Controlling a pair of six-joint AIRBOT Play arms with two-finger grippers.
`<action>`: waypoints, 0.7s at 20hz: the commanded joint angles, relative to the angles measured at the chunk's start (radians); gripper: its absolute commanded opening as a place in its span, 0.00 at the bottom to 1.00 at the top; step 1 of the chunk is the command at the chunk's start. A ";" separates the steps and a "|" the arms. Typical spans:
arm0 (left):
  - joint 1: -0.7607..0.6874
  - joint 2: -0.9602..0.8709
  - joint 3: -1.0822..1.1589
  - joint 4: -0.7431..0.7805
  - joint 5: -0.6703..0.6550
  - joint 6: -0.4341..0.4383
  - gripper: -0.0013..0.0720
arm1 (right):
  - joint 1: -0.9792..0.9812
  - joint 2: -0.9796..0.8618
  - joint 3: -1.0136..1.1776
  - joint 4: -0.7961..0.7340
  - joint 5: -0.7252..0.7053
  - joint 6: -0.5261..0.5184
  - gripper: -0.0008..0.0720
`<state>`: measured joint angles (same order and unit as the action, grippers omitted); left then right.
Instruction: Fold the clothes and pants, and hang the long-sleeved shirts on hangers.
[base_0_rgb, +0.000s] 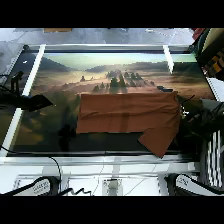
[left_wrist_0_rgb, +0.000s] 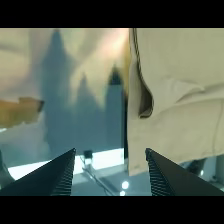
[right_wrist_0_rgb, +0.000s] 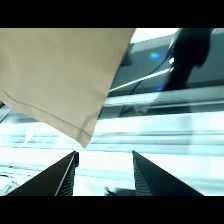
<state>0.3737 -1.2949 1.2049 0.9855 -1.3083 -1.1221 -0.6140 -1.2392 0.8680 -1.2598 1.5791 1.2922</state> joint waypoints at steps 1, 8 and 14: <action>0.003 0.006 -0.025 0.003 -0.006 0.005 0.66 | -0.011 0.045 -0.247 0.125 -0.187 -0.084 0.52; 0.003 0.005 -0.132 0.003 0.022 0.012 0.66 | -0.011 0.045 -0.403 0.272 -0.519 -0.217 0.34; 0.000 0.005 -0.251 0.002 0.087 0.012 0.66 | -0.011 0.051 -0.402 0.371 -0.525 -0.353 0.03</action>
<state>0.3744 -1.2903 1.0077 0.9878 -1.2533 -1.1107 -0.6247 -1.1923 0.4732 -0.9443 1.0859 1.0092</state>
